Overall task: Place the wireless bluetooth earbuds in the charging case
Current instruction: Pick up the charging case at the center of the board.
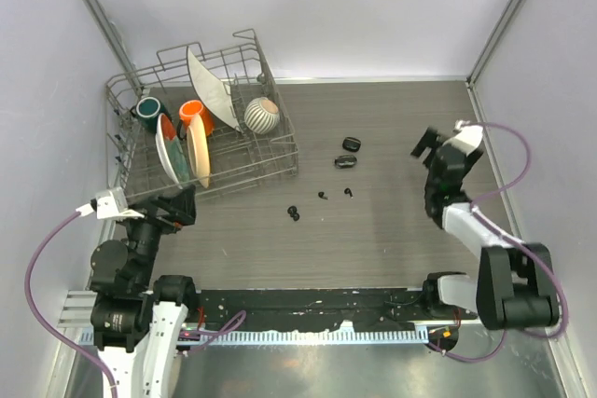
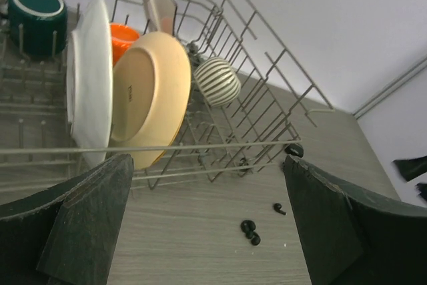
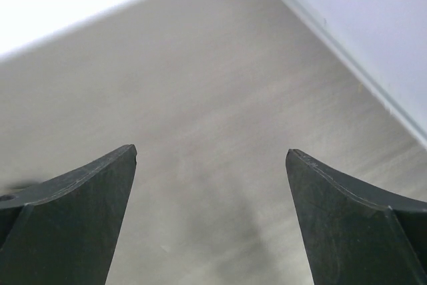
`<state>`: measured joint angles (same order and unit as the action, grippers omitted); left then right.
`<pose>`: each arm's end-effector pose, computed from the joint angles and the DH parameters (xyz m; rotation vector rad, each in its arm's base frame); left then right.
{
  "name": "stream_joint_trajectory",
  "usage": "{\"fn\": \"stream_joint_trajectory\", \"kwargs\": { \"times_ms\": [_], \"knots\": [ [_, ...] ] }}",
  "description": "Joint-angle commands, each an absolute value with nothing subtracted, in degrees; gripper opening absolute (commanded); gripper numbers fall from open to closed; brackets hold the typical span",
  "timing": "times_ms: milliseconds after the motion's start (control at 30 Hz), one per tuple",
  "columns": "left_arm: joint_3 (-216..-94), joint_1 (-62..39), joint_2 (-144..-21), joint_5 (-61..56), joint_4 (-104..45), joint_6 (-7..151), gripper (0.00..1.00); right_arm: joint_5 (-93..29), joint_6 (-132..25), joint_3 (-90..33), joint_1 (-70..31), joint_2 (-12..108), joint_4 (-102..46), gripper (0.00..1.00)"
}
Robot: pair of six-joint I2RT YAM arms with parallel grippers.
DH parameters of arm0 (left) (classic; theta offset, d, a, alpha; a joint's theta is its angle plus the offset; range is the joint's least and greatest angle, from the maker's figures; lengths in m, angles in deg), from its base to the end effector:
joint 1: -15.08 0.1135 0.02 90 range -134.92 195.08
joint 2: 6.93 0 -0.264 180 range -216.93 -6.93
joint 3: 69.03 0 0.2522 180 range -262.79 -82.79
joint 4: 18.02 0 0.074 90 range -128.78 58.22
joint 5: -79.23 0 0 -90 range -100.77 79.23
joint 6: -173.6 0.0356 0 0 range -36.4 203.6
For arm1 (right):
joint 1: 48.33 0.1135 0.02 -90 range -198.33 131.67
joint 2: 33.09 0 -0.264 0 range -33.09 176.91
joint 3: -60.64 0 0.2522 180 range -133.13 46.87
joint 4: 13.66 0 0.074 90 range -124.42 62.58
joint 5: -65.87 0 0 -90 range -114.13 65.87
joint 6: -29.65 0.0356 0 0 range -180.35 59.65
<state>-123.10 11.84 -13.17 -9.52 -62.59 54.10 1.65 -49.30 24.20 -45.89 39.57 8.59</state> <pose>0.0362 -0.0028 0.3353 -0.3309 1.4963 -0.4732 0.2481 -0.0049 0.1909 0.4482 1.7395 -0.2395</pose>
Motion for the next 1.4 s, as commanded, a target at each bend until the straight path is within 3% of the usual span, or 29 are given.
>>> {"fn": "stream_joint_trajectory", "kwargs": {
  "times_ms": [0, 167, 333, 600, 800, 1000, 1367],
  "knots": [
    [-125.2, 12.1, -15.0, -15.3, -66.2, 50.8, 1.0, 2.3, -40.0, 9.5, -46.0, 28.5, -24.7, 1.0],
    [-124.7, 12.1, -16.6, -11.5, -64.4, 53.7, 1.0, -6.1, -37.9, 6.8, -46.0, 19.2, -38.1, 0.99],
    [-124.7, 12.1, -22.1, -7.2, -63.2, 53.5, 1.0, -19.6, -42.6, 6.7, -46.1, 12.4, -36.7, 1.0],
    [-128.1, 12.1, -31.6, -2.9, -69.3, 55.6, 1.0, -39.5, -51.4, -4.0, -46.0, 23.4, -41.5, 0.95],
    [-124.7, 12.1, -26.6, -1.2, -64.9, 54.5, 1.0, -44.9, -51.6, -8.2, -46.0, 32.1, -41.0, 0.86],
    [-123.2, 12.1, -20.0, -5.4, -65.0, 54.2, 1.0, -44.2, -55.1, -9.5, -43.3, 37.4, -40.2, 0.79],
    [-123.0, 12.1, -18.5, -8.4, -66.0, 54.3, 1.0, -27.4, -63.7, -21.6, -34.4, 60.8, -43.8, 0.73]
  ]
}}
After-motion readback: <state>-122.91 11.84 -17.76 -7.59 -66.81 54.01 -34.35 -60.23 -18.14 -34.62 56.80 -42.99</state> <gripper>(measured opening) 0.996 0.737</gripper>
